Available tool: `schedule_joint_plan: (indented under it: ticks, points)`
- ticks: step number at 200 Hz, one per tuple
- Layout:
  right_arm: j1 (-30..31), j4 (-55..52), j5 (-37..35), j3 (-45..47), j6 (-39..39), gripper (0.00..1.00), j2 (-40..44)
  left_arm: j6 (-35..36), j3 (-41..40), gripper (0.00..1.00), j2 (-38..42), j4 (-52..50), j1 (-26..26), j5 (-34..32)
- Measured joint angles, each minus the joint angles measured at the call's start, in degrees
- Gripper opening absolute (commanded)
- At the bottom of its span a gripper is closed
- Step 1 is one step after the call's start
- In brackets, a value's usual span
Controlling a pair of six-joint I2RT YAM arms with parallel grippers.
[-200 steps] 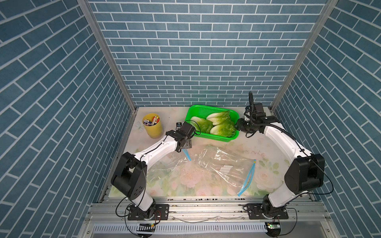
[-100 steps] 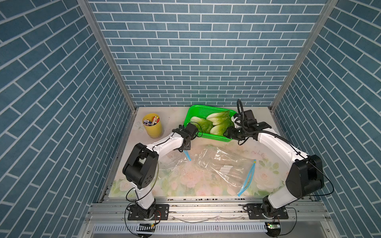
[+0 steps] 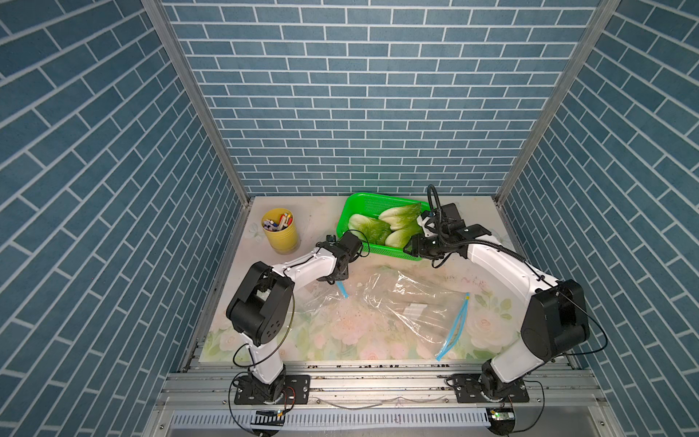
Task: Put the chinese cabbages into a zipper bag and zip it
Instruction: Pick up the zipper food storage bag at the center of the board.
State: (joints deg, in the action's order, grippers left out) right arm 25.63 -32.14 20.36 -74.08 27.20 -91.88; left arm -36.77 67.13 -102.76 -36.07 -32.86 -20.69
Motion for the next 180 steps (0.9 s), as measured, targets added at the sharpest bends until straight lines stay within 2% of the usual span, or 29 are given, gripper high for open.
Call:
schedule_joint_plan:
  ticks: [31,66,111,180]
  points:
    - [0.3,0.0,0.0,0.0,0.0,0.54,-0.2,-0.5,-1.6,0.29,0.0,2.2,0.0,0.6]
    - [0.8,0.0,0.0,0.0,0.0,0.54,-0.2,-1.0,-3.1,0.11,0.0,4.3,0.1,1.0]
    - [1.6,0.0,0.5,0.0,0.0,0.54,-0.2,-0.7,-6.6,0.05,3.3,6.6,0.1,1.6]
    - [5.4,2.0,6.2,0.0,1.3,0.58,-0.2,5.1,-12.7,0.0,17.9,9.7,-0.1,4.5]
